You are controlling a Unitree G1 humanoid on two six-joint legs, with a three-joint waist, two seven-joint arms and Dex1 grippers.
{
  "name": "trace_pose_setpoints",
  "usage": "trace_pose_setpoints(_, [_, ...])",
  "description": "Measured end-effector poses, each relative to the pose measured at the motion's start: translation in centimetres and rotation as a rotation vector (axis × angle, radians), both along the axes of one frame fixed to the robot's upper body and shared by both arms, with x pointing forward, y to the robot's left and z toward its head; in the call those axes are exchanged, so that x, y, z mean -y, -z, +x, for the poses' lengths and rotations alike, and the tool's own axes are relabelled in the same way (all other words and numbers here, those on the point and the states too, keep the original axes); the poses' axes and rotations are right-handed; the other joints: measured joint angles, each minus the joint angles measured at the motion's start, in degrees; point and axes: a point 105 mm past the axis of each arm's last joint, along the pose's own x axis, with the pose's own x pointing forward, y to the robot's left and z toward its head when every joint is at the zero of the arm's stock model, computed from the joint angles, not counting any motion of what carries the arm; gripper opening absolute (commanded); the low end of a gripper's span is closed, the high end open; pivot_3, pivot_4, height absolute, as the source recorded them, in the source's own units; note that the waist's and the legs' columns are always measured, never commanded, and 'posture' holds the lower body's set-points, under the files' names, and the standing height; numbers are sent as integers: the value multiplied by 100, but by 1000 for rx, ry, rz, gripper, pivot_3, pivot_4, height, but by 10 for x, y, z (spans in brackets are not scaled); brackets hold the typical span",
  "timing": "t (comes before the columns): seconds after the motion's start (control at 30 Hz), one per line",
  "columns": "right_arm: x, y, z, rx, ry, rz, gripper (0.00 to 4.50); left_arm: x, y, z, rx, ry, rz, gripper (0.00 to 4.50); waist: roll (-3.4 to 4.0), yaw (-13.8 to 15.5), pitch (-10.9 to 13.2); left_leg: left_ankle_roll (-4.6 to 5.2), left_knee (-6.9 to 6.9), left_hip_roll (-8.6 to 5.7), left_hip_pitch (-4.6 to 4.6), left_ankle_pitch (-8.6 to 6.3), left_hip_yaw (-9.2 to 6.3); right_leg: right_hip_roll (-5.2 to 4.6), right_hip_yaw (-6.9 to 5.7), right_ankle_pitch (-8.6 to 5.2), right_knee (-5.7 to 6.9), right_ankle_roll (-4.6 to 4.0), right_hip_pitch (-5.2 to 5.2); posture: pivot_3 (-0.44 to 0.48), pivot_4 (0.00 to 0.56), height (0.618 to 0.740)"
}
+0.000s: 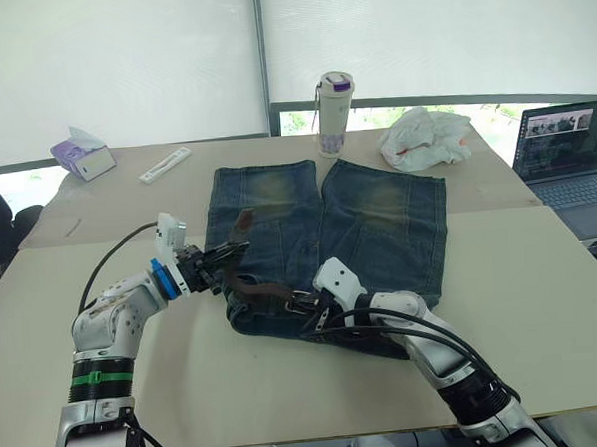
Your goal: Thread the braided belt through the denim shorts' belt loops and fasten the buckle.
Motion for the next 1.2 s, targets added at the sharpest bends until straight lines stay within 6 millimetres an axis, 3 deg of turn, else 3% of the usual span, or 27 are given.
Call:
trace_pose_setpoints(0.37, [7,-7,-5,-2,-20,10,32,-14,5,4,-5,-17,35,0,-4,9,4,0,0,-1,-11,0,-1,-4,-1,0,-1,0,-9,0,150,740])
trace_pose_setpoints(0.63, [12,-17,8,27,21,24,32,-14,5,5,20,-4,54,0,-6,1,7,0,-1,1,-11,0,0,-1,-2,0,1,0,-13,0,150,740])
trace_pose_setpoints(0.83, [5,-13,5,15,-13,26,32,-22,-5,10,45,-7,89,0,-7,0,9,0,-1,-1,-13,0,0,-3,-1,0,2,0,-14,0,150,740])
trace_pose_setpoints(1.2, [-8,-11,0,-8,-55,49,32,-20,-5,9,50,12,105,0,-6,-5,9,0,-1,0,-13,0,0,-2,-2,0,3,0,-15,0,150,740])
